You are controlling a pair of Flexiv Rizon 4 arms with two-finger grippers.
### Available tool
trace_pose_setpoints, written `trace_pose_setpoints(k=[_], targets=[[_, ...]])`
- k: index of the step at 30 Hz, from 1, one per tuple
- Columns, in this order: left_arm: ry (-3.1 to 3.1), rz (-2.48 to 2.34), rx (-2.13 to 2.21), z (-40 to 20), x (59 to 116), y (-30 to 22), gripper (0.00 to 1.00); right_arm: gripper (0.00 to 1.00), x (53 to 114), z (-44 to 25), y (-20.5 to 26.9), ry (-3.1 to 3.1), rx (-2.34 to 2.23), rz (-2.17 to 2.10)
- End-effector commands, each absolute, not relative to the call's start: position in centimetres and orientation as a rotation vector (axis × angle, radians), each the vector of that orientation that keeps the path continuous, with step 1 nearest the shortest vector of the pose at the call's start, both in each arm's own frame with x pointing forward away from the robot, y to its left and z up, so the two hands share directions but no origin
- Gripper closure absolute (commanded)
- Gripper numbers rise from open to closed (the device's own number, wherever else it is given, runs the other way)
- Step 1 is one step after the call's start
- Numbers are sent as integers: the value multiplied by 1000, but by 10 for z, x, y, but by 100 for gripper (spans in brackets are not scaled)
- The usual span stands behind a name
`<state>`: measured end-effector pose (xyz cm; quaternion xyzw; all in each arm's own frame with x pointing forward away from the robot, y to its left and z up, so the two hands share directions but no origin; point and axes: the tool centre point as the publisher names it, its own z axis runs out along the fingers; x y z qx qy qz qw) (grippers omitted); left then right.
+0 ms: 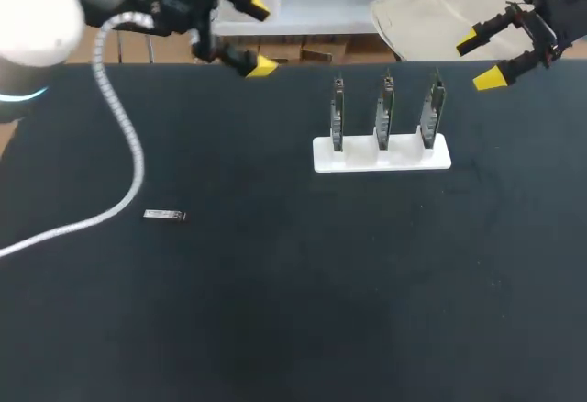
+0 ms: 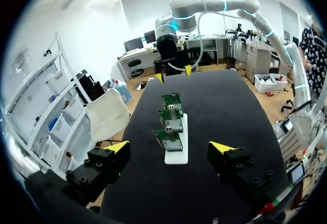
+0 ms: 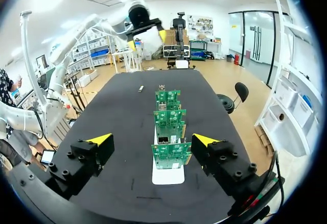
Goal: Pick up the optical module with the left hand, and insert it into the network port with the right hand.
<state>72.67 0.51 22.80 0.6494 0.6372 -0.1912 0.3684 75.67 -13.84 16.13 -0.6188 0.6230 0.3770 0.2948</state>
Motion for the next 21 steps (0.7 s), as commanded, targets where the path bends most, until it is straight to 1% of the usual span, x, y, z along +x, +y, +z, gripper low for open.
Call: trace_pose_setpoints(k=[1,14,18,21], targets=[[1754,-246,1647,238,664,44,0,0,755,161,-138,1658,-1645,998],[1962,-179,1663,192,601,109,0,0,755,161,-138,1658,-1645,998],[1980,-155,1622,189,595,123,0,0,755,161,-138,1658,-1645,998],[1980,-155,1622,189,595,123,0,0,755,161,-138,1658,-1645,998]])
